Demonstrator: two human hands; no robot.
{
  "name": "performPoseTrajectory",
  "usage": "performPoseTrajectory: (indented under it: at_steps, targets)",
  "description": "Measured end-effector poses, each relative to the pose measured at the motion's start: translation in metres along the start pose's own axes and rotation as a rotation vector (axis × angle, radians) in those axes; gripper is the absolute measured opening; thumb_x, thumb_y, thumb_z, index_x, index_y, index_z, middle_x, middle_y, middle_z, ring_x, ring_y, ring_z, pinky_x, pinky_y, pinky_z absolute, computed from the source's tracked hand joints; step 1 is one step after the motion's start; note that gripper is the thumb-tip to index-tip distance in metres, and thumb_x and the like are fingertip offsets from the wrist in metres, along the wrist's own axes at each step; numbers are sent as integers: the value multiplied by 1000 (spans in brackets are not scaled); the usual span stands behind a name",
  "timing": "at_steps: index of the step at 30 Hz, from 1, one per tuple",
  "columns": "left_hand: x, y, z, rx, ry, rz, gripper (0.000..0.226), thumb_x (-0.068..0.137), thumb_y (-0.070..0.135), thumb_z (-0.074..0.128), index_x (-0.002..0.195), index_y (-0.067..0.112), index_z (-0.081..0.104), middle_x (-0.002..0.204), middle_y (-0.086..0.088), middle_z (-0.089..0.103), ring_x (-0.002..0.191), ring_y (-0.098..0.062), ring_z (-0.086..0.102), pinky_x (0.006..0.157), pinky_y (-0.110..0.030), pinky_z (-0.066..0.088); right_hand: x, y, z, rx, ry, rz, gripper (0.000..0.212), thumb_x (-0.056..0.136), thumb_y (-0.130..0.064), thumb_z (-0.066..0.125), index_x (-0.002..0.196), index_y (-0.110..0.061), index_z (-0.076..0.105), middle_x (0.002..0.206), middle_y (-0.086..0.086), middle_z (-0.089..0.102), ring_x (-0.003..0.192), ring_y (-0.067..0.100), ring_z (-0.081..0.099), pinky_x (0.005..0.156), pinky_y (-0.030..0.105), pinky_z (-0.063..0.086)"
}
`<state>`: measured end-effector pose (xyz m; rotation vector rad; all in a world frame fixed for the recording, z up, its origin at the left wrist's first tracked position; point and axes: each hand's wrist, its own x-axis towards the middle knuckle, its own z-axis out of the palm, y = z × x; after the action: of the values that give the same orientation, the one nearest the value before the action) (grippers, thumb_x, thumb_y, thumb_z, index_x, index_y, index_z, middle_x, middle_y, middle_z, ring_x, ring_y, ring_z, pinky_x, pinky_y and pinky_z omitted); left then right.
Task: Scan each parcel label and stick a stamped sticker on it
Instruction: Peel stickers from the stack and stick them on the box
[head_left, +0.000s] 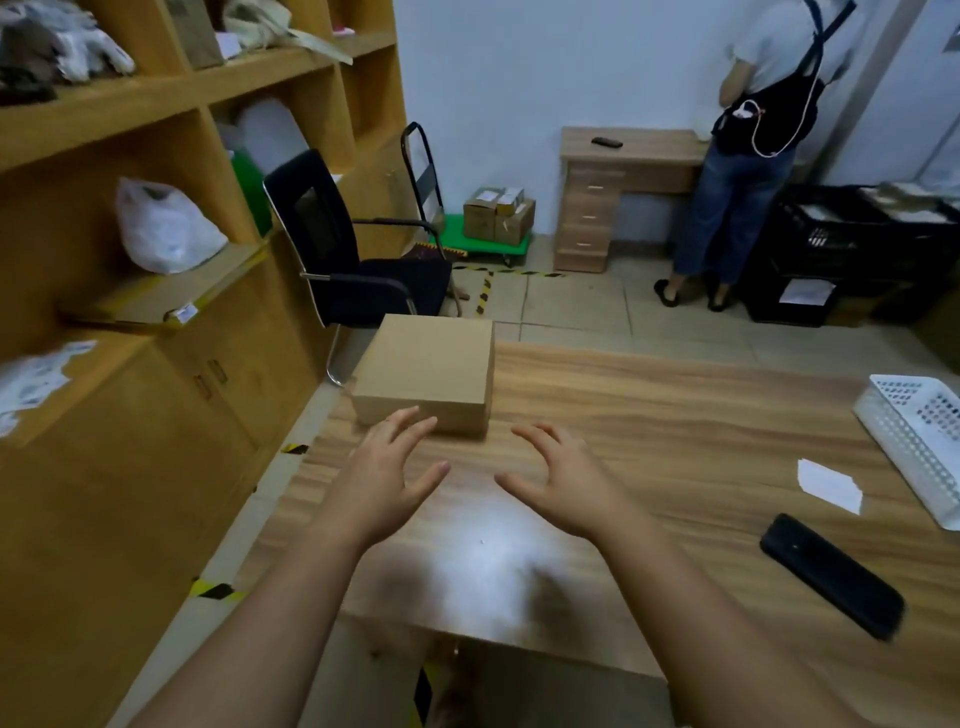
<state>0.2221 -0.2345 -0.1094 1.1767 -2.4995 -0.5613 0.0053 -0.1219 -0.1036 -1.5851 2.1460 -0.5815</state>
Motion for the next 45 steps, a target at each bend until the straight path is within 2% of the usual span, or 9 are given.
performPoseTrajectory:
  at_steps: [5, 10, 13, 17, 20, 27, 40, 43, 45]
  targets:
    - [89, -66, 12, 39, -59, -110, 59, 93, 53, 55, 145, 29, 44, 155, 6, 34, 141, -16, 31, 112, -32, 26, 114, 2, 26, -24, -78, 69, 69, 86, -64, 54, 147, -35, 38, 150, -9, 37, 140, 16, 31, 112, 37, 34]
    - [155, -135, 32, 132, -152, -240, 61, 93, 58, 49, 148, 32, 38, 158, 4, 27, 143, -24, 25, 114, -44, 26, 198, 6, 59, -50, -113, 97, 65, 90, -58, 56, 147, -30, 40, 154, -3, 34, 140, 22, 29, 112, 38, 31]
    - [178, -160, 46, 223, -178, -287, 59, 92, 60, 48, 145, 33, 41, 160, 1, 23, 144, -31, 21, 116, -49, 21, 228, 13, 77, -92, -101, 121, 63, 91, -57, 55, 146, -31, 40, 160, 3, 19, 144, 28, 20, 115, 43, 27]
    - [194, -174, 61, 182, -217, -333, 60, 92, 59, 51, 145, 34, 40, 161, -1, 20, 145, -32, 19, 117, -48, 19, 250, 20, 90, -99, -124, 180, 60, 96, -53, 50, 149, -32, 35, 163, 6, 3, 147, 31, 10, 116, 45, 24]
    - [196, -172, 68, 108, -192, -372, 60, 92, 54, 55, 146, 32, 41, 160, 0, 20, 143, -32, 21, 117, -45, 23, 253, 27, 99, 33, -104, 195, 54, 97, -45, 54, 147, -29, 42, 164, 6, 6, 147, 30, 17, 117, 38, 21]
    - [177, -129, 87, 62, -159, -352, 58, 88, 52, 62, 141, 30, 50, 156, -2, 25, 133, -32, 30, 112, -41, 30, 219, 64, 84, 120, -8, 205, 49, 93, -37, 64, 139, -26, 54, 163, 4, 16, 144, 25, 30, 114, 28, 26]
    - [97, 70, 191, -46, -194, -194, 56, 85, 42, 71, 136, 24, 56, 152, -4, 33, 134, -29, 33, 113, -36, 29, 28, 224, 2, 129, 62, 340, 49, 91, -38, 65, 138, -29, 53, 163, 1, 15, 145, 26, 28, 115, 35, 29]
    - [78, 90, 208, -164, -113, -247, 68, 78, 29, 81, 138, 17, 53, 152, -12, 32, 135, -31, 37, 114, -36, 30, 5, 245, -13, 133, 33, 317, 50, 93, -40, 62, 141, -31, 49, 163, -3, 11, 147, 25, 21, 118, 40, 26]
    - [70, 96, 212, -235, -101, -338, 82, 78, 26, 82, 147, 16, 40, 154, -13, 31, 139, -29, 35, 117, -36, 28, -1, 250, -21, 148, 4, 318, 52, 95, -41, 60, 144, -33, 46, 164, -7, 7, 148, 24, 16, 120, 44, 23]
